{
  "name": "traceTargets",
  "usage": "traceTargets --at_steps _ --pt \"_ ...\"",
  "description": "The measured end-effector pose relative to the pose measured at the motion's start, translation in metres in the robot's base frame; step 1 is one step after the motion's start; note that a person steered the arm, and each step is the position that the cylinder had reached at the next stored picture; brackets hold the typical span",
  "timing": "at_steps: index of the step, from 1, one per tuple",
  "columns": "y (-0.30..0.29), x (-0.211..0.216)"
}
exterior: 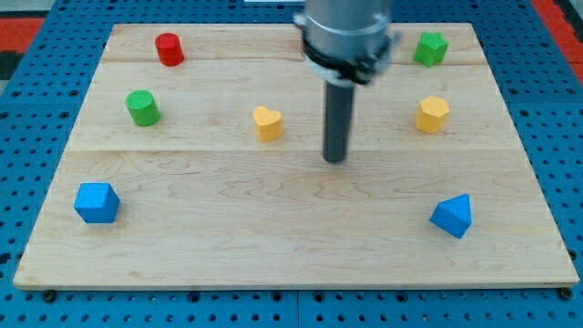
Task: Place the yellow hexagon to the right of the yellow heart
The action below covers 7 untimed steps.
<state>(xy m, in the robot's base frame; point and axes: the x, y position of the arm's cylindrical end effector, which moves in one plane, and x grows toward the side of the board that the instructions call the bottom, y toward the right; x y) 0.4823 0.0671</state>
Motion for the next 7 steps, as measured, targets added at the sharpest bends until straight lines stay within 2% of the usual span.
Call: traceTargets --at_steps 1,2,3,4,5,6,7 --pt "0.104 0.017" --pt "0.18 0.002" --pt "0.215 -0.04" --pt "0.205 -0.078" --pt "0.16 -0.1" --pt "0.114 -0.082" --pt "0.069 -0.081"
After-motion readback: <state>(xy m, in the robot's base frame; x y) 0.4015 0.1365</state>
